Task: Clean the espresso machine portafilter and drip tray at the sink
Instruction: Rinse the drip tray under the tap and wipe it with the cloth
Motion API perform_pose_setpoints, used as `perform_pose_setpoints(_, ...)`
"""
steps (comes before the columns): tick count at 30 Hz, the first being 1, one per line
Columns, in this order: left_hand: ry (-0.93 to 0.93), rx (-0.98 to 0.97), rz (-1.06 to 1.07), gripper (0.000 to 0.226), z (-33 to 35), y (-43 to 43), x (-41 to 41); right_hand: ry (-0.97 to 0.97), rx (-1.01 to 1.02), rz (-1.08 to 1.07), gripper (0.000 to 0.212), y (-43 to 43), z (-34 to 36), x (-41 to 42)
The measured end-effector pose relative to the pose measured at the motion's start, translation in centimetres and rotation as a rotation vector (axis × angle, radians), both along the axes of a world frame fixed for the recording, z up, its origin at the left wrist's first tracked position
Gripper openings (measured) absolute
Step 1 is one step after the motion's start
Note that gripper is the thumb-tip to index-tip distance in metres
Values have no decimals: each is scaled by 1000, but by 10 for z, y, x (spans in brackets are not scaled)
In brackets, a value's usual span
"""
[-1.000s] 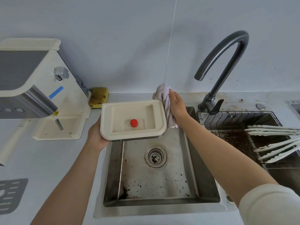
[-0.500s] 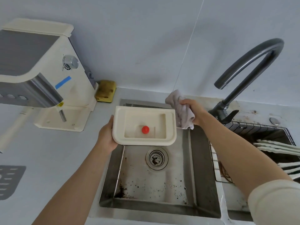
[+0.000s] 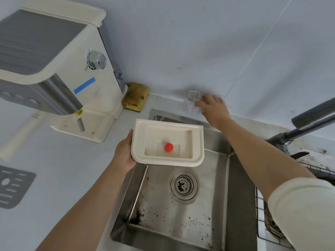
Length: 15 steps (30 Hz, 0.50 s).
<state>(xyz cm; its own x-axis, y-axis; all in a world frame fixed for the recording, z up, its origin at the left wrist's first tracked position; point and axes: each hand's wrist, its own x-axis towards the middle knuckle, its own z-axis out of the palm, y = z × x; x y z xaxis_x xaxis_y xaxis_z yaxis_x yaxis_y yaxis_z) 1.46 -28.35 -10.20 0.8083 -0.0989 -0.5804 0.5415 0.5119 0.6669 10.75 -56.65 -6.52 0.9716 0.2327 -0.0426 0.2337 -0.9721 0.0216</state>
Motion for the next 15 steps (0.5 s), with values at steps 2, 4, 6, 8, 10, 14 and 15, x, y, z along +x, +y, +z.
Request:
perform_pose_setpoints(2,-1,-1,9,46,-2,1,3,72,-179,43,50,-3,-15,1)
perform_pose_setpoints(4,-9,-14,9,46,-3,2,4,209,-231,-40,55,-8,-25,-3)
perform_pose_setpoints(6,-8,-34,-5,48,-3,0,5,297,-271,-92,58,-15,-30,-7)
perform_pose_setpoints(8,3,-57,-18,50,-5,-2,6,346,-299,-90,57,-19,-31,-9)
perform_pose_setpoints(10,1,-54,-31,51,-6,-5,5,383,-188,-155,54,-18,-27,-11)
perform_pose_setpoints(14,-11,-36,-23,45,2,-10,-2,420,369,-352,58,-7,-4,-28)
perform_pose_setpoints(15,-7,-32,-19,45,4,-10,-3,421,551,-370,57,-4,6,-35)
